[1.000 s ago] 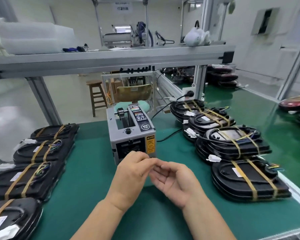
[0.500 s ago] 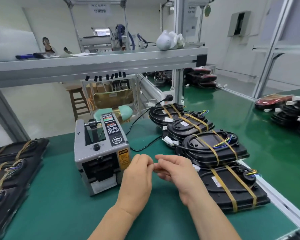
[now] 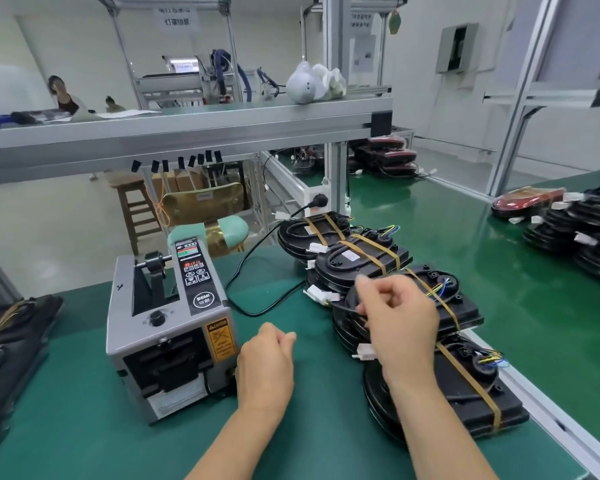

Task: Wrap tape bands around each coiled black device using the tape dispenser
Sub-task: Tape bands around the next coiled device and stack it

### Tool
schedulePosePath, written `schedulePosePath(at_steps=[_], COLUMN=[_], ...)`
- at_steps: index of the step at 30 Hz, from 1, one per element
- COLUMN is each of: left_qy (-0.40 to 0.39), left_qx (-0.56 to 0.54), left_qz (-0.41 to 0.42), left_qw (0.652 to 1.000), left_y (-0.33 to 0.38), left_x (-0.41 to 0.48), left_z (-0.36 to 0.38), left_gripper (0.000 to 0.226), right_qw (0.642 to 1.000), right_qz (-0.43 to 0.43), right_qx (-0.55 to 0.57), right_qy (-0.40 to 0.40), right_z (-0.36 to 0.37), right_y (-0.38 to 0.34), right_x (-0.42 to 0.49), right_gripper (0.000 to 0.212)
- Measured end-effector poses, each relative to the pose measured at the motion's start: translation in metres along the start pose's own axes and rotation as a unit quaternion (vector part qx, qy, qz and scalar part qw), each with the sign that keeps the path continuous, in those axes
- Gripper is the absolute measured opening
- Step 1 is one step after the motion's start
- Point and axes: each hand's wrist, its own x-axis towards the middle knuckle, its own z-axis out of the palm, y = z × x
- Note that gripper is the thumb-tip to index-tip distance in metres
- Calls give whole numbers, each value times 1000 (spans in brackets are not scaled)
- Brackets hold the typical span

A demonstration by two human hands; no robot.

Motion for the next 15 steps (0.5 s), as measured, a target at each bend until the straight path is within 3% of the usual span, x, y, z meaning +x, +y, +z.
schedulePosePath(at_steps=[2,4,5,8,9,11,15], left_qy=[-8,-15,-14,-23,-25,-26,-29], left_qx=[31,33,6,-84,-92,-95,-115], left_qz=[-4,-21,-32,-69,-75,-82,-78], left_qw=[999,999,999,994,993,992,990], left_y=[3,6,6,9,9,8,8], left_x=[0,3,4,8,9,9,5], left_z=[2,3,3,4,4,4,4], left_gripper=[35,41,40,24,20,20,16], right_qw=[992,974,960,908,907,920,939], right_qz=[-85,-126,-111,35,83,142,137], right_qx=[-71,-173,-249,-416,-412,-361,-310], right_qy=[63,78,68,-1,-22,-55,-57], right_z=[-14,-30,-37,-63,-69,-76,-77], right_y=[-2,1,5,19,22,28,33], right_x=[14,34,45,76,81,86,87], right_gripper=[21,11,15,66,77,77,64])
